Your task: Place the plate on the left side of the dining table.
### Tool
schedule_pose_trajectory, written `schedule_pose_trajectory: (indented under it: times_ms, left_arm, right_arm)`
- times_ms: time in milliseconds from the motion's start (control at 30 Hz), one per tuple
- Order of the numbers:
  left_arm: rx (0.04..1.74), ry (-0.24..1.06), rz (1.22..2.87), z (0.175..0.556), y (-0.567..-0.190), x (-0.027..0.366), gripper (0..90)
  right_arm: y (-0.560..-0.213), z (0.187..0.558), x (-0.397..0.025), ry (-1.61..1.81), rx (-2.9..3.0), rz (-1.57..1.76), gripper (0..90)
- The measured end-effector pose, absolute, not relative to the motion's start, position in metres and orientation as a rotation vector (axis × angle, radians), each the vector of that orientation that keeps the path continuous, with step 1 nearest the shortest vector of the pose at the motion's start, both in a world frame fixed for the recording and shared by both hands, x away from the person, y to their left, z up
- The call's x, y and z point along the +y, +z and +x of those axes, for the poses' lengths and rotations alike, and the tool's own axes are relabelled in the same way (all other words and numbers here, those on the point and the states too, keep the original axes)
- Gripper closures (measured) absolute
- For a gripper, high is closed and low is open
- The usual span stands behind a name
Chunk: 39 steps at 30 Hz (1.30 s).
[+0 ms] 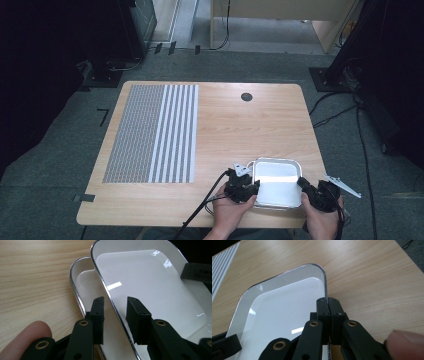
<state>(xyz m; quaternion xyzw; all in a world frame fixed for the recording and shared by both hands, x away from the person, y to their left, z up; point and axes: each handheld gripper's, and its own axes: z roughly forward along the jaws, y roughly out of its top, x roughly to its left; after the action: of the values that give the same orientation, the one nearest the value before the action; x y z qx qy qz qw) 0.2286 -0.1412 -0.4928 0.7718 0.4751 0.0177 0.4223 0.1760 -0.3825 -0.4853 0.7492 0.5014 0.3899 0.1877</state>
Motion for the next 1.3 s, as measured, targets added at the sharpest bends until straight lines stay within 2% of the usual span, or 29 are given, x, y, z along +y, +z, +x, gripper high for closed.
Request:
schedule_pose_trajectory:
  times_ms: [100,233,833,1300]
  left_arm:
    - [1.186,0.055,1.93,0.228,-0.489,-0.14,77.2]
    - [1.196,0.074,1.928,0.23,-0.486,-0.136,79.6]
    - [1.225,0.158,1.915,0.246,-0.465,-0.093,83.6]
    - [1.326,0.218,1.858,0.265,-0.456,-0.027,85.5]
  right_arm:
    - [-0.484,0.175,-0.382,1.11,1.395,2.117,90.0]
    - [-0.48,0.173,-0.377,1.112,1.381,2.105,90.0]
    - [-0.464,0.186,-0.329,1.131,1.408,2.029,90.0]
    - [-0.46,0.221,-0.266,1.178,1.492,2.01,90.0]
